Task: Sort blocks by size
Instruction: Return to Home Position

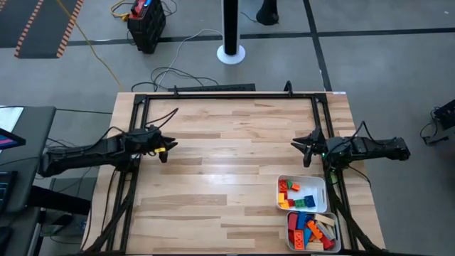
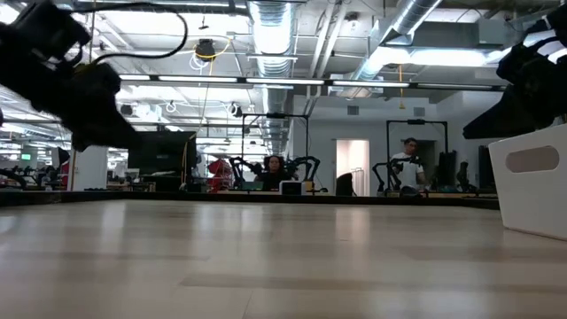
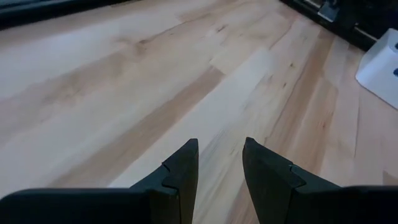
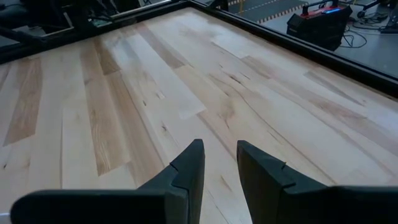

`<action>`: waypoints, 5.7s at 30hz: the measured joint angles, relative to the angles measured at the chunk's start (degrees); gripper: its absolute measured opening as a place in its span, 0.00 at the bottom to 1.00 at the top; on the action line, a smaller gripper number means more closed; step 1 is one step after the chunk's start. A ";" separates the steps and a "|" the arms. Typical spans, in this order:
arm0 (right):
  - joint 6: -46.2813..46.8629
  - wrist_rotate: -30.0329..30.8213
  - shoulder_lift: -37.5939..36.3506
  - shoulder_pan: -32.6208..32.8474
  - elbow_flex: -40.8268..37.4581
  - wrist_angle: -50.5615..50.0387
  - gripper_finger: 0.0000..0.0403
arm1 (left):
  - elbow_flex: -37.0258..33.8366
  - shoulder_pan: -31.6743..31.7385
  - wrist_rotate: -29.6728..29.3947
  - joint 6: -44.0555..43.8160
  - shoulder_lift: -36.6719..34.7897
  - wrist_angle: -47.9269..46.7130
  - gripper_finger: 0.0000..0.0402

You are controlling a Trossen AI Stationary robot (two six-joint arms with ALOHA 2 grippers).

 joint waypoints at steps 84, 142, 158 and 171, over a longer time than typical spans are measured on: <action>-0.04 0.00 0.08 -0.02 -0.04 0.00 0.30 | -4.12 -5.92 0.87 -0.02 -16.92 3.91 0.29; -0.03 0.00 0.08 -0.02 -0.04 0.00 0.30 | -4.14 -5.90 0.85 -0.02 -16.92 3.91 0.29; -0.04 0.00 0.08 0.00 -0.04 -0.02 0.30 | -4.14 -5.90 0.86 -0.02 -16.93 3.91 0.29; -0.03 0.00 0.08 -0.01 -0.04 -0.01 0.30 | -4.14 -5.90 0.85 -0.02 -16.94 3.91 0.29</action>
